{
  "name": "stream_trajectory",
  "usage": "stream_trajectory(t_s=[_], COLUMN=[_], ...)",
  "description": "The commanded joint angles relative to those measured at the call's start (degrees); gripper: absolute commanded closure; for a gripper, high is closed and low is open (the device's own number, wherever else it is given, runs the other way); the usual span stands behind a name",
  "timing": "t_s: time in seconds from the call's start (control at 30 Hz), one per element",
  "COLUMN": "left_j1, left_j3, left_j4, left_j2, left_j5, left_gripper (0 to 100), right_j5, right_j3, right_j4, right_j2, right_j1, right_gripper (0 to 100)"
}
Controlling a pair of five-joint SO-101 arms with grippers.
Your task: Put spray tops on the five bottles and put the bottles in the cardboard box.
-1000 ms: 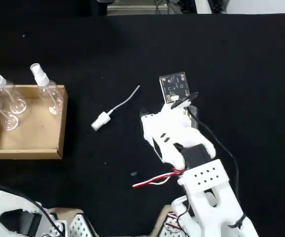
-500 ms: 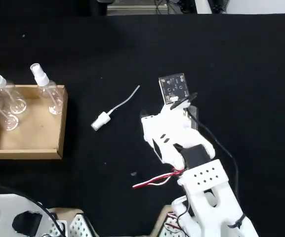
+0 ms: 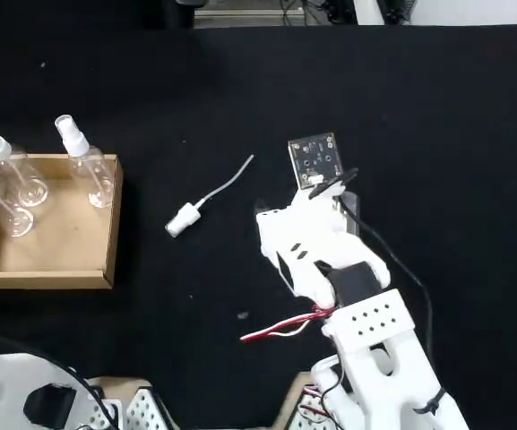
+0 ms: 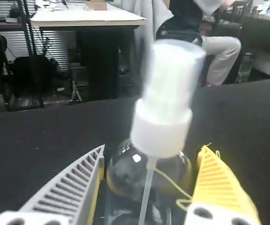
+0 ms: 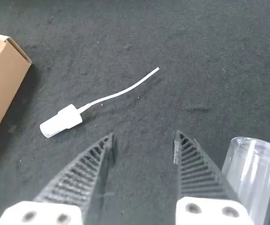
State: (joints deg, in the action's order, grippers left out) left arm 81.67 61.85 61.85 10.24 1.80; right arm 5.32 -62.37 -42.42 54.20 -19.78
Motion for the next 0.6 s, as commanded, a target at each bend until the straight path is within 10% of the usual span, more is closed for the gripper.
stream_trajectory(t_s=[0.0,0.3,0.47,0.57], left_j1=[0.84,0.75,0.84,0.92], left_j3=[-2.42,-2.42,-1.89,-1.80], left_j4=[0.09,-0.09,0.18,0.18], left_j2=[-3.43,-3.43,-3.52,-3.52], left_j5=[3.16,3.87,3.87,3.87], left_gripper=[71,72,97,91], right_j5=[0.18,0.18,0.18,0.18], right_j3=[0.57,0.48,0.48,0.48], right_j4=[1.32,1.32,1.32,1.32], right_j2=[1.19,1.19,1.19,1.19], right_j1=[-0.44,-0.44,-0.44,-0.44], right_gripper=[83.2,83.2,83.2,83.2])
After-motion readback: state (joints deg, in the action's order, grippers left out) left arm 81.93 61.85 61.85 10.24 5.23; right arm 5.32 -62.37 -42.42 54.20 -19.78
